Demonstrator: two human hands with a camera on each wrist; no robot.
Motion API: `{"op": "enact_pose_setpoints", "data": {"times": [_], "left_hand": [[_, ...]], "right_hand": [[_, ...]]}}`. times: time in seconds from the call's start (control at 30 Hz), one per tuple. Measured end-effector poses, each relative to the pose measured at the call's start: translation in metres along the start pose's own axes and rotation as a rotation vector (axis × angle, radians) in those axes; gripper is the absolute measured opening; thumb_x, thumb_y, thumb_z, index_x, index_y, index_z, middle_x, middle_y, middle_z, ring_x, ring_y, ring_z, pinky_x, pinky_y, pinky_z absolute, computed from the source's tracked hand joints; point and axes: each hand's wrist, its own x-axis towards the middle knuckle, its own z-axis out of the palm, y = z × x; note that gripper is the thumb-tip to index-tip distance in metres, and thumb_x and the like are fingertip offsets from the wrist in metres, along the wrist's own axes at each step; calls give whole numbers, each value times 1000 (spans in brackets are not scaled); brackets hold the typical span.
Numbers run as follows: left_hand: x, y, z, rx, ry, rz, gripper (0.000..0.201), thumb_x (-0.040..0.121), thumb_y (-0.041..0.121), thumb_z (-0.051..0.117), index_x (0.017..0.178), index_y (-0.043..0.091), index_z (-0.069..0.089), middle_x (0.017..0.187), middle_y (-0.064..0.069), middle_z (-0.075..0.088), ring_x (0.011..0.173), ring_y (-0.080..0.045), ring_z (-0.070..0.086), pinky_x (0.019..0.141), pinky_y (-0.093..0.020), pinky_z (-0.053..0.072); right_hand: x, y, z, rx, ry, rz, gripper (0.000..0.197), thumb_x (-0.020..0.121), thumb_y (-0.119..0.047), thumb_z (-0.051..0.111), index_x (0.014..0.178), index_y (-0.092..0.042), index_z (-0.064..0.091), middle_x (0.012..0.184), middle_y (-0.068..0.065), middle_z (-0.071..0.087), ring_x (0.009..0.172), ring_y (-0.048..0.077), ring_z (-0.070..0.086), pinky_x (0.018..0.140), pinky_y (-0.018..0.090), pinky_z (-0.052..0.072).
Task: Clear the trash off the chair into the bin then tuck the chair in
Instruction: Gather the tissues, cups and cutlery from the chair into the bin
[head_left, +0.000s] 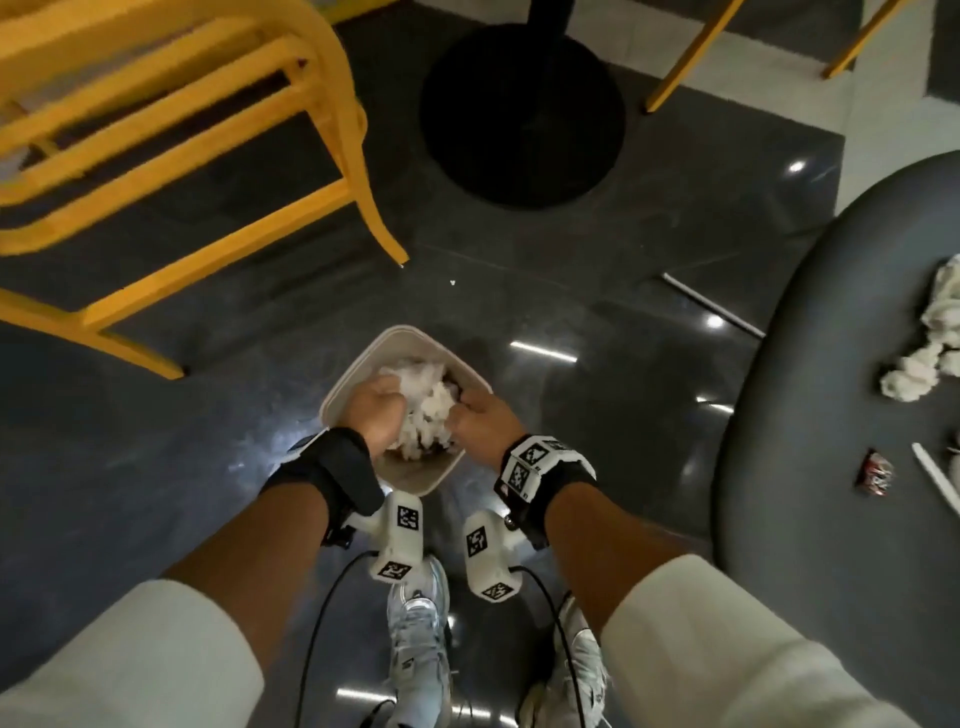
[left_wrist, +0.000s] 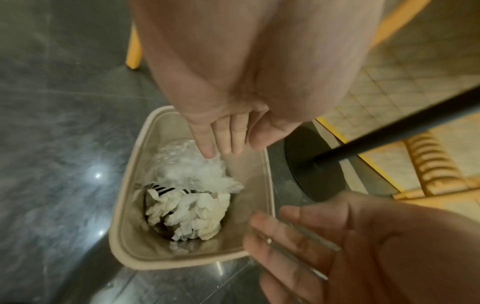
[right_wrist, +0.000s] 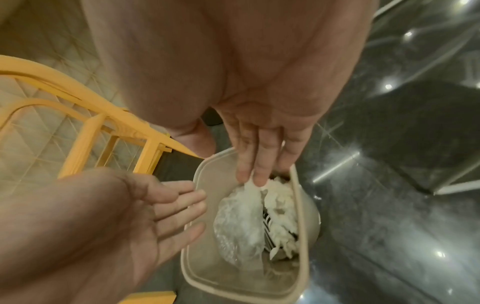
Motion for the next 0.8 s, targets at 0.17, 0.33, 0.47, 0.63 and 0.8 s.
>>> {"op": "enact_pose_setpoints", "data": {"times": [0.17, 0.33, 0.47, 0.63, 0.8], "left_hand": [[-16, 37, 45, 138, -87, 234, 19, 88, 7, 59, 102, 13, 70, 110, -15, 70, 107, -31, 65, 101, -48, 48], [-84, 116, 137, 230, -213, 476, 27, 91, -5, 49, 103, 14, 63, 92, -11, 72, 80, -27, 67, 83, -38, 55], [-138, 174, 229, 348, -341, 655, 27, 89, 4, 54, 94, 29, 63, 87, 0, 72, 78, -18, 67, 75, -31, 53], [-193, 211, 330, 575, -409, 810, 21, 89, 13, 54, 104, 21, 66, 90, 0, 69, 84, -19, 66, 80, -29, 51], [-198, 203, 382, 797, -402, 781, 28, 81, 16, 60, 109, 21, 60, 99, 1, 55, 97, -23, 60, 90, -36, 49]], "right_hand": [[-49, 9, -66, -18, 102, -117, 21, 75, -39, 55, 90, -37, 70, 105, 18, 75, 93, 31, 70, 95, 52, 55], [-126, 34, -176, 87, 272, -196, 30, 79, -33, 47, 101, -33, 68, 95, 5, 78, 91, 27, 73, 89, 41, 59], [-188, 78, -270, 126, 565, -257, 22, 91, -20, 53, 105, -21, 71, 85, 3, 75, 79, 21, 69, 80, 30, 53], [-232, 171, -353, -146, 797, -86, 36, 90, -21, 51, 123, -18, 64, 122, 8, 61, 107, 30, 59, 93, 38, 49], [-230, 221, -383, -477, 705, 2, 47, 96, -24, 53, 143, -26, 47, 143, 2, 47, 118, 31, 49, 97, 44, 48]]}}
